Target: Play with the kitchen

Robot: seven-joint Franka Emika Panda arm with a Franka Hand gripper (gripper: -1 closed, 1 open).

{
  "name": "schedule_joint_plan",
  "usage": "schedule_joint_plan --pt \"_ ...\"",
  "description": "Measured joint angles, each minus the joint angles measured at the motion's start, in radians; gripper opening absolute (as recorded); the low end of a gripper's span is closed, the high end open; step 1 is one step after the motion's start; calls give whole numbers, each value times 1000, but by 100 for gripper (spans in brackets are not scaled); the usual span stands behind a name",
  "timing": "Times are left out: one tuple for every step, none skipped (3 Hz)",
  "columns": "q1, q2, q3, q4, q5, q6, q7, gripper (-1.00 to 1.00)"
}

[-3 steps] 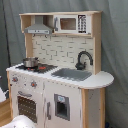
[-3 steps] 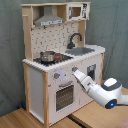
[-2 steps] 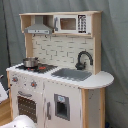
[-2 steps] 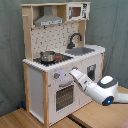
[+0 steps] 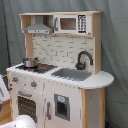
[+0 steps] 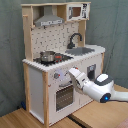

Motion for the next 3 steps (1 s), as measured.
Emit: schedule_joint_plan --pt "-36 0 -6 0 0 65 73 100" --pt "-78 0 -32 0 0 146 112 100" --pt "-135 -6 -43 18 0 220 142 100"
